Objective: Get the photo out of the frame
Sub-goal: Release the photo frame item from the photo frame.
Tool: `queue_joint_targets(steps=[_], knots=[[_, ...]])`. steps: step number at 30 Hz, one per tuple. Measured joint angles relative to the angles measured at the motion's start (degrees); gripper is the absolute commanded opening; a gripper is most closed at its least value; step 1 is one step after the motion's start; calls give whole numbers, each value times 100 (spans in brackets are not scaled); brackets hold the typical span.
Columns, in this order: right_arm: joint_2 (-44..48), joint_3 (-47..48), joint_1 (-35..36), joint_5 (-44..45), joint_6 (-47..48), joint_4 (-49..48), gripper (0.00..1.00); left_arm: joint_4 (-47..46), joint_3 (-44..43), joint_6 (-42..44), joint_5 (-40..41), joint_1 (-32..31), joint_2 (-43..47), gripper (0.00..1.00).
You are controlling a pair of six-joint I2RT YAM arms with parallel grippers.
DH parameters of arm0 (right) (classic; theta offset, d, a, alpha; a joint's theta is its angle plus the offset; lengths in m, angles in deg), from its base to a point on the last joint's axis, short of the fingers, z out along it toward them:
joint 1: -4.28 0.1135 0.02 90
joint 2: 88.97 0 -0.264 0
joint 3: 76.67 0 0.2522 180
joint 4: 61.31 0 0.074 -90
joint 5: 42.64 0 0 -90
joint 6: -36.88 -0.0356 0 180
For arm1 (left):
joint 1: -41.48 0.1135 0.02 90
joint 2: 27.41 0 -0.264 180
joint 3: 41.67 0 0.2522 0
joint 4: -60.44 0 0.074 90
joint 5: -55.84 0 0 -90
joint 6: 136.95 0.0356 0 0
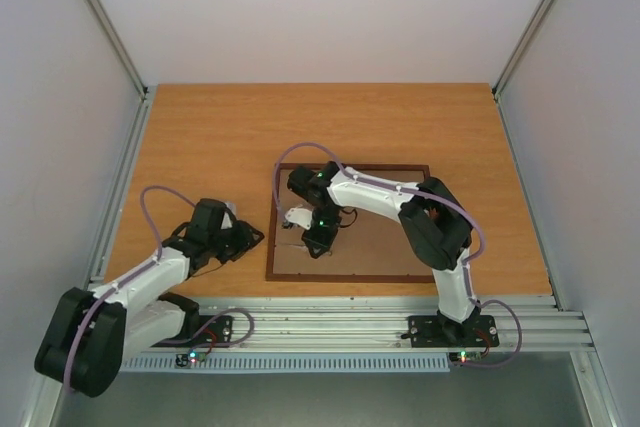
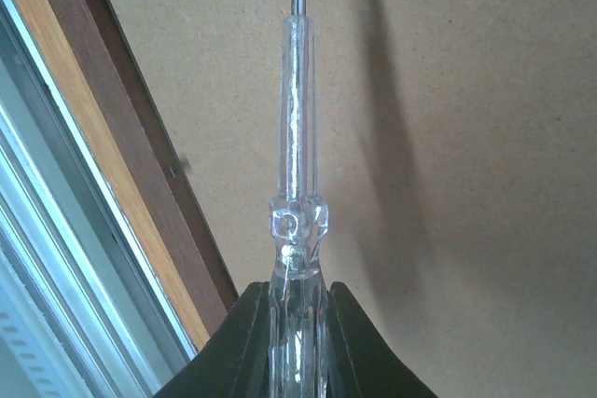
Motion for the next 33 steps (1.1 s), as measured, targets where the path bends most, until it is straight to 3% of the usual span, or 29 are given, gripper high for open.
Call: queue_joint_targets(steps=[15,33], knots=[[-363,284,-9,-269,278,81,1,-1117,0,96,-763,-2,-1226,30],[-660,365,-101,-374,339,70,1,-1478,0,83,-955,-2,-1517,25]])
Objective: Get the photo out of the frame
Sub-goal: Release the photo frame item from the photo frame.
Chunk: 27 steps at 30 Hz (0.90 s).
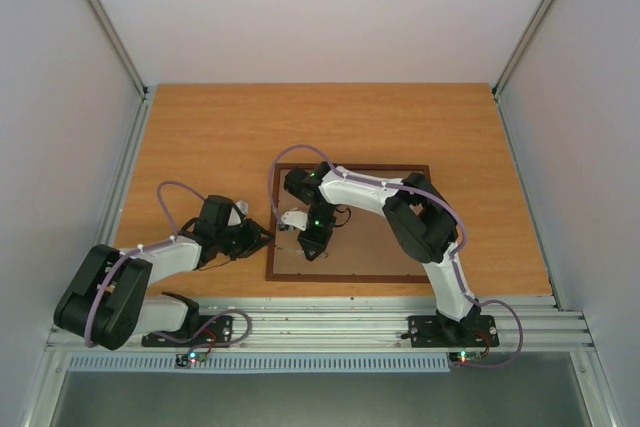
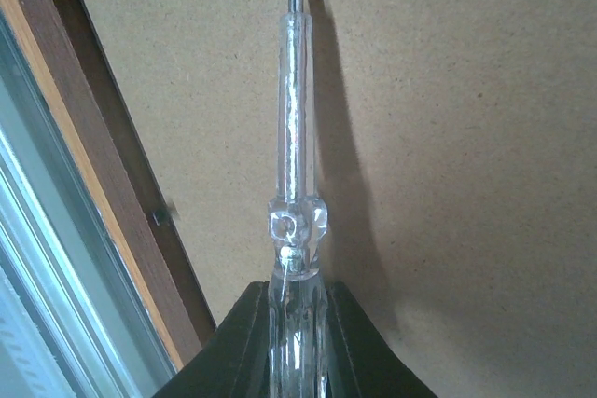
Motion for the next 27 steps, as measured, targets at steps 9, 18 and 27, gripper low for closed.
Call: queue_joint_targets(steps=[9,18,27], knots=[[-98,140,-9,-50,-7,52,1,-15,28,-17,4,-20,0,21],[-144,203,-26,-127,-116,90,1,-201,164,-66,107,-81,79,16],[-164,293,-24,-122,-203,138,1,-284,223,-151,326,-199,181,16]])
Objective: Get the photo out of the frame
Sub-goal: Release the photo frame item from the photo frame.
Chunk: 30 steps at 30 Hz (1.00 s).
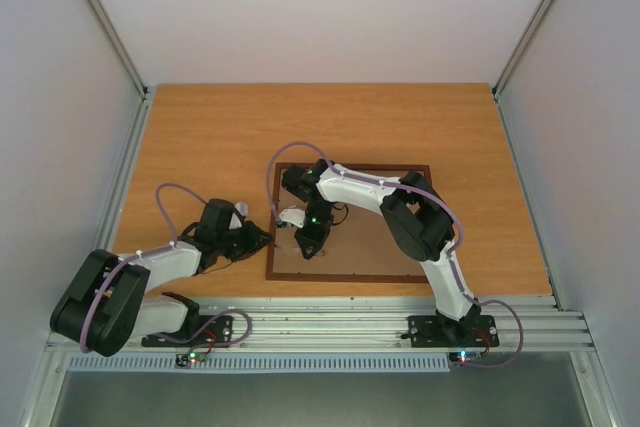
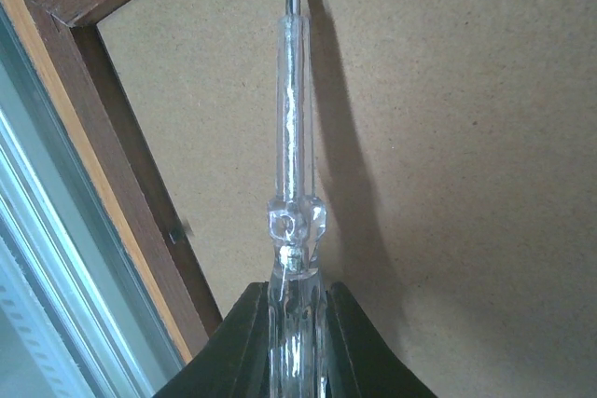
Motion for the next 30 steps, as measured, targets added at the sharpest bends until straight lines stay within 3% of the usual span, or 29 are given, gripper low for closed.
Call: queue_joint_targets(steps=[14,30], knots=[[319,-535,-20,22,4,-271,1,33,2,2,31,-76,22,16],[267,-400,-39,72,2,-227,1,146,0,2,20,-81,92,16]])
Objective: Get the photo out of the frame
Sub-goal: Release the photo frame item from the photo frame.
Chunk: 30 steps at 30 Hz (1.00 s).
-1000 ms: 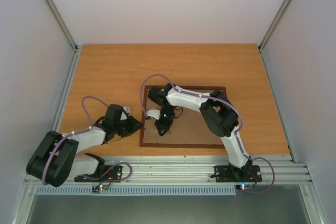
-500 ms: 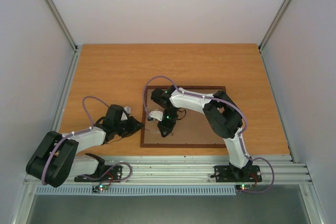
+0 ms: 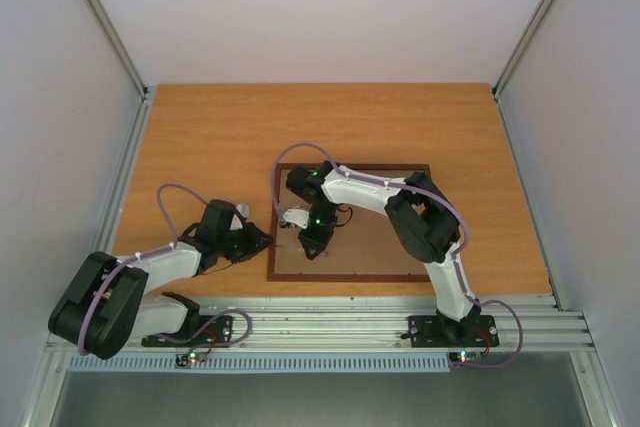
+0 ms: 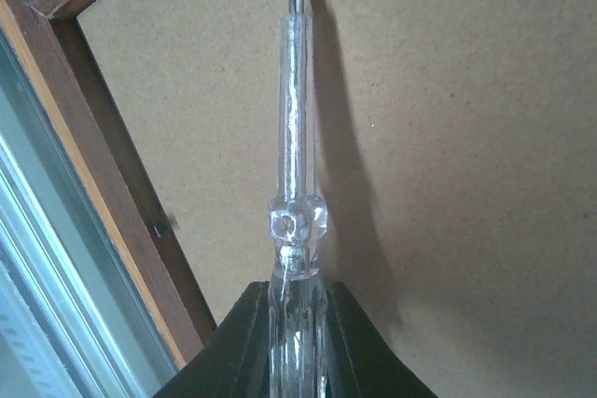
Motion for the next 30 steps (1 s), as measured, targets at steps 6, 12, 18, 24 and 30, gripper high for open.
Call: queue_joint_targets(steps=[6,12,18,24,30], knots=[[-103,111,0,-26,2,28,1,37,0,0,-4,0,22,16],[-103,111,0,-46,9,48,1,59,0,0,-7,0,31,16],[-103,107,-4,-44,17,72,1,63,0,0,-7,0,33,16],[-103,76,-4,-63,46,74,1,118,0,0,-4,-7,70,16],[-103,72,-4,-90,48,76,1,151,0,0,-4,-20,90,16]])
